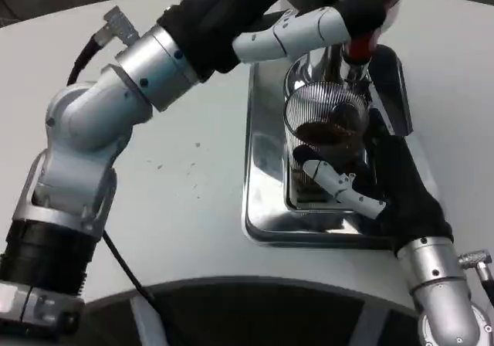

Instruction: Grasp the cup under the faucet to collect the drink, then remove the cup.

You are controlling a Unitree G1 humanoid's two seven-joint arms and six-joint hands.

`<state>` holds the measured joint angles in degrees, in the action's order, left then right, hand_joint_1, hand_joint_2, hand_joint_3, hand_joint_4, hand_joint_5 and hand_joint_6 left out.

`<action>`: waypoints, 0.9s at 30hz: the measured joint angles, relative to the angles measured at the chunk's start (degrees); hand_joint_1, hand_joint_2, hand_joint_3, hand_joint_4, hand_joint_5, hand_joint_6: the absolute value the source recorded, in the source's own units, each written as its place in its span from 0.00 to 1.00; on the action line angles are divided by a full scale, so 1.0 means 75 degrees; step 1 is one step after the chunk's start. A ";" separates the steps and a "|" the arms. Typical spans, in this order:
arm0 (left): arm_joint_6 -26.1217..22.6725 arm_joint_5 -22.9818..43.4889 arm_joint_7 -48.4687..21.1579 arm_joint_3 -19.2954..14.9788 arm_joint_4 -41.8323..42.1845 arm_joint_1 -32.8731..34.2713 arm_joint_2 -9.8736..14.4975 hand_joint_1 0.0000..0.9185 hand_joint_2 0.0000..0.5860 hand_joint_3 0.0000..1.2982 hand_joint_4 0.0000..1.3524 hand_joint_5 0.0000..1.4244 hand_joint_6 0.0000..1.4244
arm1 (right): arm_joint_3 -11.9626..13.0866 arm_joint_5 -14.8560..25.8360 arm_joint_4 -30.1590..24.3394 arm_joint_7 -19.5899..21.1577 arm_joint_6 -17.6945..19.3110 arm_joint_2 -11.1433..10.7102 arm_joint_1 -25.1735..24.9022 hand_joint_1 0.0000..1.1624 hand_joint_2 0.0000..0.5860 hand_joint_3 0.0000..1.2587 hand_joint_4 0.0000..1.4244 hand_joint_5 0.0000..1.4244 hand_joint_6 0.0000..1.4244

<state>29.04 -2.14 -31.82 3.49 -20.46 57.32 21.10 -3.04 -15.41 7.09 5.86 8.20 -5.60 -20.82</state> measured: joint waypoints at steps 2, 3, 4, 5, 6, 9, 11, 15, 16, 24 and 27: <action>-0.0091 0.0156 0.0010 -0.0055 0.0256 -0.0152 -0.0001 0.00 0.21 0.22 0.23 0.24 0.23 | -0.0012 -0.0013 -0.0017 0.0001 0.0000 -0.0008 0.0013 0.55 0.40 0.04 0.11 0.14 0.02; -0.0136 0.0227 0.0026 -0.0088 0.0376 -0.0205 -0.0001 0.00 0.21 0.22 0.24 0.25 0.24 | -0.0013 -0.0019 -0.0021 0.0003 0.0001 -0.0009 0.0016 0.55 0.40 0.04 0.11 0.15 0.03; -0.0202 0.0244 0.0051 -0.0109 0.0485 -0.0228 -0.0001 0.00 0.21 0.23 0.24 0.25 0.24 | -0.0017 -0.0027 -0.0023 0.0011 0.0001 -0.0009 0.0026 0.55 0.40 0.04 0.12 0.15 0.03; -0.0266 0.0276 0.0076 -0.0143 0.0600 -0.0250 0.0000 0.00 0.21 0.23 0.25 0.25 0.24 | -0.0023 -0.0040 -0.0026 0.0029 0.0001 -0.0008 0.0032 0.55 0.40 0.04 0.12 0.16 0.04; -0.0331 0.0305 0.0096 -0.0179 0.0716 -0.0272 0.0000 0.00 0.21 0.23 0.25 0.25 0.24 | -0.0030 -0.0062 -0.0029 0.0055 0.0003 -0.0004 0.0040 0.55 0.40 0.04 0.12 0.16 0.04; -0.0475 0.0450 0.0105 -0.0274 0.0986 -0.0383 0.0007 0.00 0.21 0.23 0.25 0.25 0.24 | -0.0051 -0.0118 -0.0038 0.0161 0.0010 0.0016 0.0052 0.56 0.40 0.05 0.14 0.17 0.04; -0.0558 0.0493 0.0105 -0.0309 0.1124 -0.0447 0.0035 0.00 0.21 0.24 0.25 0.26 0.24 | -0.0075 -0.0167 -0.0039 0.0226 0.0013 0.0037 0.0073 0.57 0.39 0.05 0.14 0.18 0.05; -0.0690 0.0505 0.0105 -0.0318 0.1278 -0.0480 0.0074 0.00 0.23 0.25 0.26 0.26 0.24 | -0.0108 -0.0291 -0.0041 0.0378 0.0015 0.0067 0.0092 0.59 0.39 0.05 0.15 0.18 0.06; -0.0725 0.0507 0.0105 -0.0320 0.1322 -0.0484 0.0078 0.00 0.23 0.25 0.26 0.26 0.24 | -0.0124 -0.0318 -0.0042 0.0416 0.0015 0.0076 0.0098 0.59 0.39 0.05 0.15 0.19 0.06; -0.0884 0.0530 0.0103 -0.0365 0.1625 -0.0714 0.0220 0.00 0.23 0.26 0.27 0.27 0.26 | -0.0290 -0.0486 -0.0043 0.0769 0.0011 0.0176 0.0138 0.60 0.39 0.08 0.19 0.24 0.09; -0.0932 0.0553 0.0102 -0.0398 0.1737 -0.0801 0.0317 0.00 0.23 0.26 0.27 0.27 0.26 | -0.0360 -0.0573 -0.0038 0.0896 0.0011 0.0252 0.0168 0.60 0.39 0.11 0.21 0.26 0.11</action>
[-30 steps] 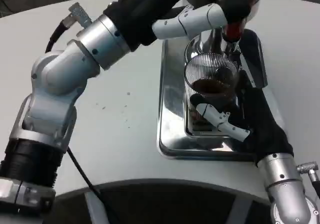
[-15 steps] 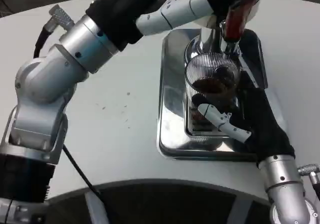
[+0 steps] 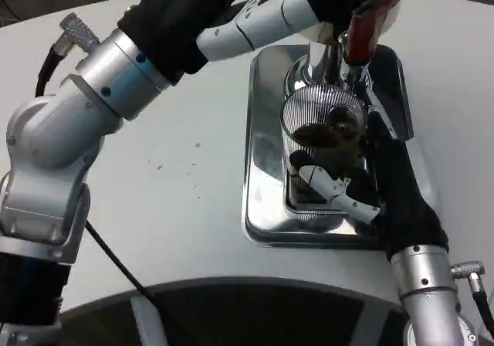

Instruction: Grasp the cup under the faucet to collect the drink, then remove the cup.

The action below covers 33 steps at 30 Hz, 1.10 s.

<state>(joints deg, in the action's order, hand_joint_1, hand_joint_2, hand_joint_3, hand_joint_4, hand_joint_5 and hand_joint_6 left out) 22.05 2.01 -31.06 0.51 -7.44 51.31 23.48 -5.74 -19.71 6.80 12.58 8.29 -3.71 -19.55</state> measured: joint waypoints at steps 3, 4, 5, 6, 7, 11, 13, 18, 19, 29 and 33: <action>-0.0046 0.0005 -0.0001 -0.0007 0.0091 -0.0040 0.0046 0.00 0.23 0.27 0.27 0.27 0.26 | -0.0090 -0.0057 0.0026 0.0159 0.0001 0.0135 0.0010 0.60 0.39 0.13 0.23 0.28 0.12; -0.0050 0.0005 -0.0002 -0.0008 0.0112 -0.0051 0.0052 0.00 0.23 0.27 0.27 0.27 0.26 | -0.0114 -0.0072 0.0040 0.0210 0.0001 0.0161 0.0010 0.60 0.39 0.14 0.23 0.29 0.13; -0.0056 0.0007 -0.0002 -0.0015 0.0154 -0.0080 0.0069 0.00 0.23 0.27 0.27 0.27 0.26 | -0.0153 -0.0128 0.0056 0.0291 0.0001 0.0183 0.0011 0.60 0.39 0.15 0.23 0.29 0.13; -0.0063 0.0007 -0.0002 -0.0024 0.0184 -0.0114 0.0085 0.00 0.23 0.27 0.27 0.27 0.26 | -0.0192 -0.0196 0.0080 0.0394 0.0001 0.0207 0.0010 0.60 0.39 0.15 0.24 0.29 0.13; -0.0072 0.0007 -0.0002 -0.0035 0.0195 -0.0145 0.0101 0.00 0.23 0.27 0.27 0.27 0.26 | -0.0214 -0.0222 0.0086 0.0466 0.0003 0.0224 0.0010 0.60 0.39 0.16 0.24 0.30 0.14; -0.0095 0.0010 -0.0003 -0.0092 0.0218 -0.0192 0.0168 0.00 0.23 0.27 0.28 0.27 0.26 | -0.0311 -0.0364 0.0206 0.0744 0.0051 0.0356 0.0009 0.60 0.39 0.19 0.27 0.32 0.15; -0.0096 0.0014 -0.0006 -0.0103 0.0249 -0.0197 0.0177 0.00 0.23 0.27 0.28 0.27 0.26 | -0.0344 -0.0451 0.0247 0.0851 0.0085 0.0409 0.0010 0.60 0.39 0.20 0.27 0.32 0.16; -0.0112 0.0026 -0.0020 -0.0179 0.0308 -0.0277 0.0202 0.00 0.23 0.27 0.28 0.27 0.25 | -0.0414 -0.0604 0.0317 0.1141 0.0159 0.0453 0.0036 0.61 0.41 0.27 0.33 0.38 0.20; -0.0122 0.0026 -0.0021 -0.0185 0.0308 -0.0284 0.0203 0.00 0.23 0.27 0.28 0.27 0.25 | -0.0428 -0.0644 0.0334 0.1230 0.0192 0.0470 0.0057 0.61 0.41 0.28 0.33 0.38 0.21; -0.0139 0.0026 -0.0022 -0.0193 0.0312 -0.0284 0.0203 0.00 0.23 0.27 0.29 0.27 0.25 | -0.0395 -0.0729 0.0382 0.1743 0.0428 0.0497 0.0192 0.62 0.42 0.35 0.40 0.44 0.28; -0.0141 0.0025 -0.0025 -0.0192 0.0312 -0.0284 0.0203 0.00 0.23 0.27 0.29 0.27 0.26 | -0.0356 -0.0730 0.0383 0.1832 0.0515 0.0499 0.0247 0.63 0.44 0.38 0.42 0.46 0.30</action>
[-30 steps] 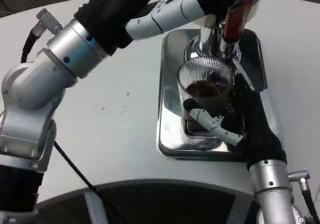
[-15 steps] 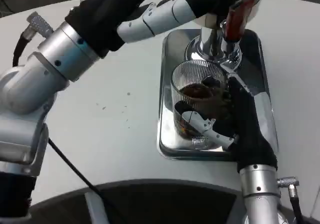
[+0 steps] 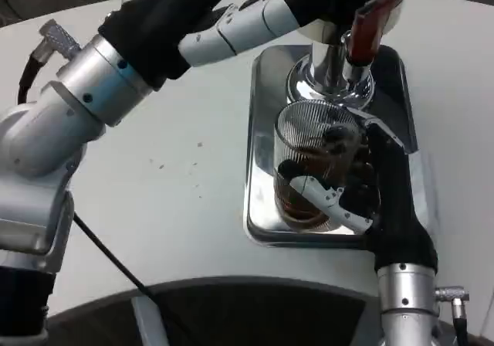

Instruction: Grasp the cup under the faucet to collect the drink, then remove the cup.

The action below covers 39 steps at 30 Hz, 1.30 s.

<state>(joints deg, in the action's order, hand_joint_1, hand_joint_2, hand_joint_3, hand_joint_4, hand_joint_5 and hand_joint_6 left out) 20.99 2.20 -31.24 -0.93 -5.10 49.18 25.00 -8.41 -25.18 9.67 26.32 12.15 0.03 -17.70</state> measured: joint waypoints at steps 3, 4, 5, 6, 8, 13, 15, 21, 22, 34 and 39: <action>0.0000 0.0000 -0.0002 0.0001 0.0000 0.0000 0.0000 0.00 0.23 0.27 0.29 0.27 0.26 | 0.0043 0.0000 0.0000 0.0033 0.0023 0.0000 0.0012 0.63 0.44 0.39 0.42 0.47 0.31; 0.0000 0.0000 -0.0003 0.0001 0.0000 0.0000 0.0000 0.00 0.23 0.27 0.29 0.27 0.26 | 0.0053 0.0000 0.0000 0.0057 0.0035 0.0000 0.0016 0.63 0.44 0.39 0.43 0.48 0.31; 0.0000 0.0000 -0.0003 0.0001 0.0000 0.0000 0.0000 0.00 0.23 0.27 0.29 0.27 0.26 | 0.0056 0.0000 0.0000 0.0075 0.0041 0.0000 0.0026 0.63 0.44 0.40 0.43 0.48 0.31; 0.0000 0.0000 -0.0004 0.0001 0.0000 0.0000 0.0000 0.00 0.23 0.27 0.29 0.27 0.26 | 0.0059 0.0000 0.0000 0.0087 0.0053 0.0000 0.0032 0.63 0.44 0.40 0.43 0.48 0.31; 0.0000 0.0000 -0.0004 0.0002 0.0000 0.0000 0.0000 0.00 0.24 0.27 0.29 0.27 0.26 | 0.0065 0.0000 0.0000 0.0097 0.0074 -0.0001 0.0048 0.63 0.44 0.41 0.44 0.50 0.32; 0.0000 0.0000 -0.0004 0.0001 0.0000 0.0000 0.0000 0.00 0.24 0.27 0.29 0.27 0.26 | 0.0108 -0.0040 0.0000 0.0159 0.0138 -0.0011 0.0091 0.64 0.42 0.46 0.49 0.56 0.40; 0.0000 0.0000 -0.0004 0.0001 0.0000 0.0000 0.0000 0.00 0.24 0.27 0.29 0.27 0.25 | 0.0126 -0.0060 -0.0019 0.0192 0.0177 -0.0023 0.0140 0.65 0.41 0.48 0.51 0.58 0.43; 0.0001 0.0001 -0.0003 -0.0013 0.0003 0.0000 0.0000 0.00 0.24 0.27 0.29 0.27 0.25 | 0.0201 -0.0089 -0.0267 0.0240 0.0233 -0.0117 0.0424 0.67 0.38 0.53 0.55 0.66 0.54; 0.0001 0.0004 -0.0003 -0.0018 0.0007 0.0000 0.0000 0.00 0.24 0.27 0.29 0.27 0.25 | 0.0216 -0.0088 -0.0332 0.0240 0.0233 -0.0133 0.0481 0.67 0.38 0.53 0.56 0.67 0.55; 0.0002 0.0030 0.0018 -0.0153 0.0222 -0.0011 0.0000 0.00 0.24 0.27 0.29 0.27 0.26 | 0.0500 0.0082 -0.1053 -0.0014 0.0336 -0.0428 0.0987 0.72 0.30 0.59 0.61 0.77 0.69; -0.0007 0.0033 0.0170 -0.0380 0.0442 -0.0130 0.0004 0.00 0.24 0.27 0.28 0.27 0.26 | 0.0633 0.0269 -0.1489 -0.0302 0.0377 -0.0522 0.1273 0.77 0.26 0.59 0.61 0.77 0.71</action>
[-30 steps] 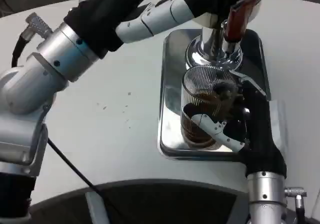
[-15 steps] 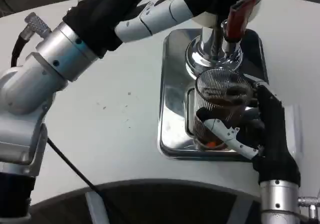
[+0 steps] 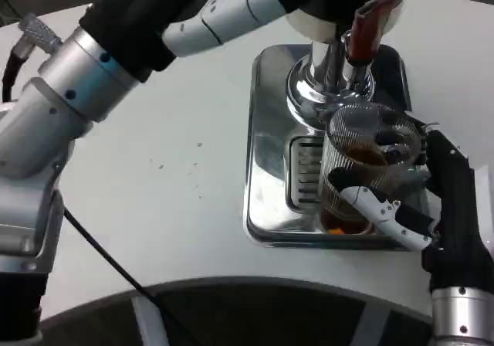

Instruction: Grasp the cup under the faucet to collect the drink, then remove the cup.

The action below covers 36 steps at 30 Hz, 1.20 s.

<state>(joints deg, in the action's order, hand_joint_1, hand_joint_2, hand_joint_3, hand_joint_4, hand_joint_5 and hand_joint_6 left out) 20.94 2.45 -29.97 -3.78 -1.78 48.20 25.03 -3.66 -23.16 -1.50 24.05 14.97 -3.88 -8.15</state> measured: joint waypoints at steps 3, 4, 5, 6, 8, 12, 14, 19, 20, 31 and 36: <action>-0.0042 0.0002 0.0031 -0.0066 0.0142 -0.0115 0.0056 0.00 0.23 0.26 0.28 0.27 0.26 | 0.0083 0.0031 -0.0213 -0.0165 0.0001 -0.0095 0.0202 0.78 0.25 0.60 0.62 0.78 0.72; -0.0076 0.0003 0.0040 -0.0095 0.0179 -0.0134 0.0068 0.00 0.23 0.26 0.28 0.27 0.26 | 0.0104 0.0063 -0.0274 -0.0209 0.0001 -0.0112 0.0273 0.78 0.25 0.61 0.62 0.78 0.72; -0.0090 0.0010 0.0056 -0.0134 0.0241 -0.0179 0.0094 0.00 0.23 0.26 0.28 0.27 0.26 | 0.0114 0.0112 -0.0357 -0.0271 0.0001 -0.0126 0.0362 0.79 0.25 0.61 0.62 0.78 0.73; -0.0103 0.0031 0.0059 -0.0168 0.0299 -0.0218 0.0110 0.00 0.23 0.26 0.28 0.26 0.26 | 0.0125 0.0124 -0.0414 -0.0303 0.0001 -0.0138 0.0420 0.79 0.24 0.61 0.62 0.78 0.73; -0.0120 0.0109 0.0067 -0.0264 0.0447 -0.0346 0.0139 0.00 0.22 0.26 0.28 0.26 0.25 | 0.0152 0.0143 -0.0531 -0.0383 0.0001 -0.0168 0.0544 0.79 0.24 0.61 0.62 0.79 0.74; -0.0186 0.0193 0.0122 -0.0388 0.0759 -0.0681 0.0220 0.00 0.22 0.26 0.27 0.26 0.25 | 0.0205 0.0145 -0.0773 -0.0522 0.0005 -0.0184 0.0754 0.79 0.24 0.62 0.63 0.79 0.76; -0.0260 0.0206 0.0126 -0.0485 0.0975 -0.0913 0.0279 0.00 0.22 0.26 0.26 0.26 0.25 | 0.0227 0.0147 -0.0877 -0.0625 0.0008 -0.0195 0.0855 0.79 0.24 0.62 0.63 0.79 0.76; -0.0539 0.0189 0.0235 -0.0674 0.1525 -0.1988 0.0443 0.00 0.22 0.26 0.26 0.26 0.25 | 0.0334 0.0145 -0.1290 -0.0878 0.0048 -0.0381 0.1286 0.79 0.24 0.63 0.63 0.79 0.76; -0.0566 0.0178 0.0247 -0.0681 0.1575 -0.2113 0.0445 0.00 0.22 0.26 0.26 0.25 0.25 | 0.0344 0.0145 -0.1327 -0.0896 0.0051 -0.0397 0.1319 0.79 0.24 0.63 0.63 0.79 0.76; -0.0844 -0.0472 0.0636 -0.0871 0.2039 -0.3884 0.0572 0.00 0.22 0.23 0.22 0.21 0.22 | 0.0361 0.0158 -0.1678 -0.1080 0.0085 -0.0361 0.1633 0.79 0.24 0.63 0.65 0.80 0.78; -0.1008 -0.0843 0.0789 -0.0866 0.2183 -0.4276 0.0647 0.00 0.21 0.21 0.18 0.16 0.17 | 0.0321 0.0141 -0.1746 -0.1096 0.0085 -0.0239 0.1647 0.79 0.23 0.64 0.65 0.81 0.79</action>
<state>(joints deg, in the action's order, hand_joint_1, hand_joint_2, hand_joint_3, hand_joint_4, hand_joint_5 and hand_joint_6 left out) 13.38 -3.87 -24.05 -10.28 14.59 16.13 29.89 -1.25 -22.10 -14.59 15.83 15.61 -5.68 4.20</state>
